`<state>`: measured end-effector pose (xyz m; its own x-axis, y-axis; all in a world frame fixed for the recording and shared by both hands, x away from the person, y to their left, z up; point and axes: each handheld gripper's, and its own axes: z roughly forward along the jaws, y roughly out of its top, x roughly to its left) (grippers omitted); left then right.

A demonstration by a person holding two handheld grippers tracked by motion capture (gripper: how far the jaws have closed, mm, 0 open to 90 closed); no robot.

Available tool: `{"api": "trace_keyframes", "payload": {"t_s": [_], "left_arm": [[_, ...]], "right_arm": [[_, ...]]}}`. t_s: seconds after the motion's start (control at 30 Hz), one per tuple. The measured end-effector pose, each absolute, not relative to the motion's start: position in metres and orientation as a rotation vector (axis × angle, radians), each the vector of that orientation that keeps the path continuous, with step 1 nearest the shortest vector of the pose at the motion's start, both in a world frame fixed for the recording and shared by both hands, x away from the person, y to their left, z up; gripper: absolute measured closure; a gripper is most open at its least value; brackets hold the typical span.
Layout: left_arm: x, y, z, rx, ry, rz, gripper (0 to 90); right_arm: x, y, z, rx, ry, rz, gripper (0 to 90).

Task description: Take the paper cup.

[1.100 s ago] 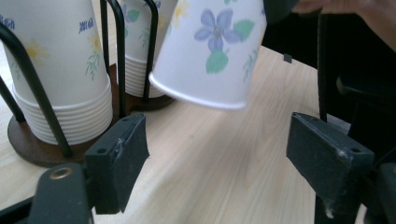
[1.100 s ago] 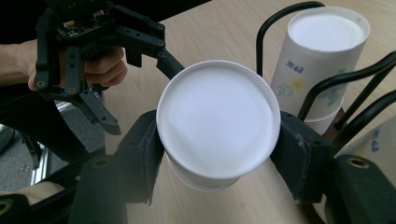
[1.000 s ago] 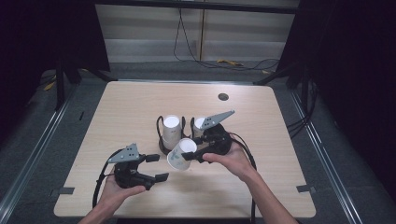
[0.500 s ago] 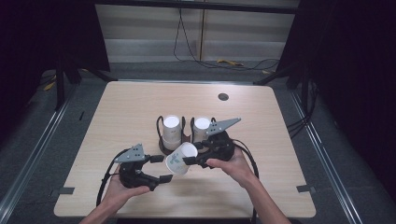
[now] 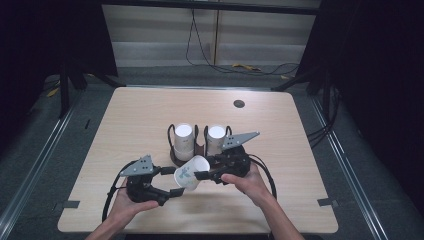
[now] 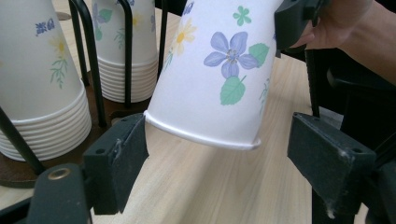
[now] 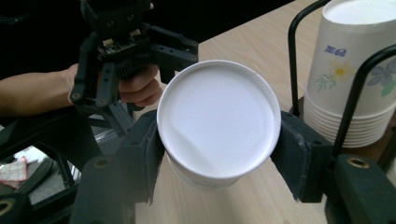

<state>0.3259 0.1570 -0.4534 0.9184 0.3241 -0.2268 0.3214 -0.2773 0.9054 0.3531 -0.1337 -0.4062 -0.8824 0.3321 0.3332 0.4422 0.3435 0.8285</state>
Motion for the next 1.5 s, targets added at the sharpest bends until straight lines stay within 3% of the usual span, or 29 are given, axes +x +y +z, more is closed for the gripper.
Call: {"api": "trace_keyframes", "payload": {"t_s": [0.47,1.5], "left_arm": [[0.326,0.154,-0.46,1.868,0.472,-0.01,23.5],[0.327,0.151,-0.464,1.916,0.419,-0.042,18.9]], "right_arm": [[0.349,-0.136,-0.416,-0.68,-2.418,-1.639,38.3],[0.349,-0.121,-0.419,-0.619,-2.391,-1.595,38.3]]}}
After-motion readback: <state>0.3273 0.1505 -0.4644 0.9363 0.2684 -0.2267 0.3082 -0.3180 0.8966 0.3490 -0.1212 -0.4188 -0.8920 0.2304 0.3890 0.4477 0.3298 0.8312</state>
